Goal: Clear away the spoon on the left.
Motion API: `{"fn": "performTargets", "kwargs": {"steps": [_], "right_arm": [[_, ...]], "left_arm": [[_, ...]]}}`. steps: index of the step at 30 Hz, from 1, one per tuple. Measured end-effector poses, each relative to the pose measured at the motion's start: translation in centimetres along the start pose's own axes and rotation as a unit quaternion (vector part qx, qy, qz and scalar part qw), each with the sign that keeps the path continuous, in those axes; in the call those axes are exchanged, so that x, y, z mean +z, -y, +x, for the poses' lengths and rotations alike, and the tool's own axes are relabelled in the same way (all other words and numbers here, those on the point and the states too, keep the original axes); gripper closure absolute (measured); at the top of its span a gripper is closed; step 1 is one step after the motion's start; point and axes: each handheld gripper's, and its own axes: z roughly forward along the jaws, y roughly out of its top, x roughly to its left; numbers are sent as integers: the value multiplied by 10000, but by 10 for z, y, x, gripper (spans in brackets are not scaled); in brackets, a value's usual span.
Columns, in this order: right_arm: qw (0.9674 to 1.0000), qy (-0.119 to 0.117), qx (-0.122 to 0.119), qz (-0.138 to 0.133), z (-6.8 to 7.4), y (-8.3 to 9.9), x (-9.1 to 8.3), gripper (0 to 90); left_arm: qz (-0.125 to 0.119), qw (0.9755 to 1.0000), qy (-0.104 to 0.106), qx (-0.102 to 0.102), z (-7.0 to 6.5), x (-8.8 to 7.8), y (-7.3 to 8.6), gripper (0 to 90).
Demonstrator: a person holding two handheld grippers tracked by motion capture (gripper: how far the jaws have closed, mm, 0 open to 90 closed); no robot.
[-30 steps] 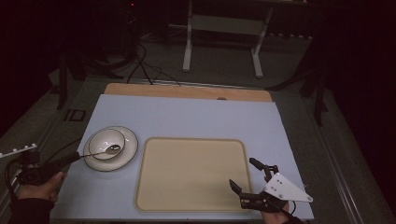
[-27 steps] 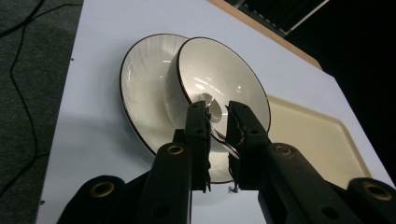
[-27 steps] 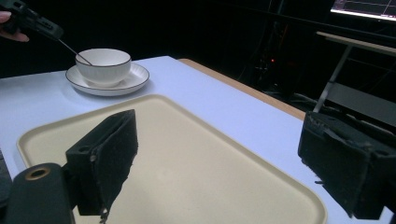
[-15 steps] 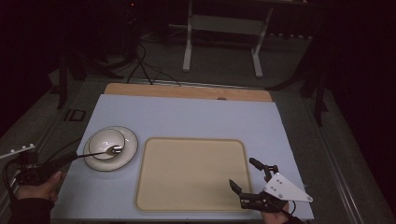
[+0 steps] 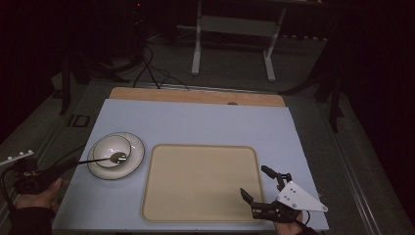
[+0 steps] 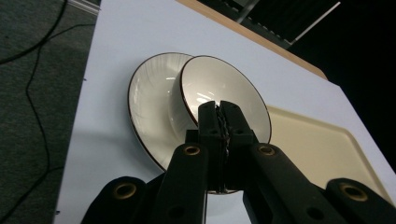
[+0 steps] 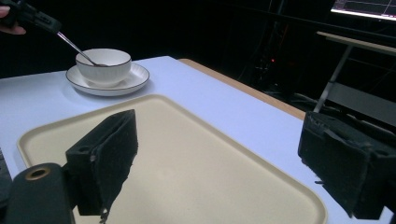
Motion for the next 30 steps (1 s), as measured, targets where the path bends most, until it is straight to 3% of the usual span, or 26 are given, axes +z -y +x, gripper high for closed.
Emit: {"fn": "performTargets", "kwargs": {"steps": [7,19,30], "right_arm": [[10000,5,4,-5,0,0,0,121],[10000,-4,6,-31,-1,0,0,121],[10000,13,39,-65,-1,0,-1,120]], "left_arm": [[-45,9999,-24,118,-4,-5,-9,892],[-22,9990,179,417,-16,-18,-36,892],[328,9941,575,856,-32,-16,-60,892]]}}
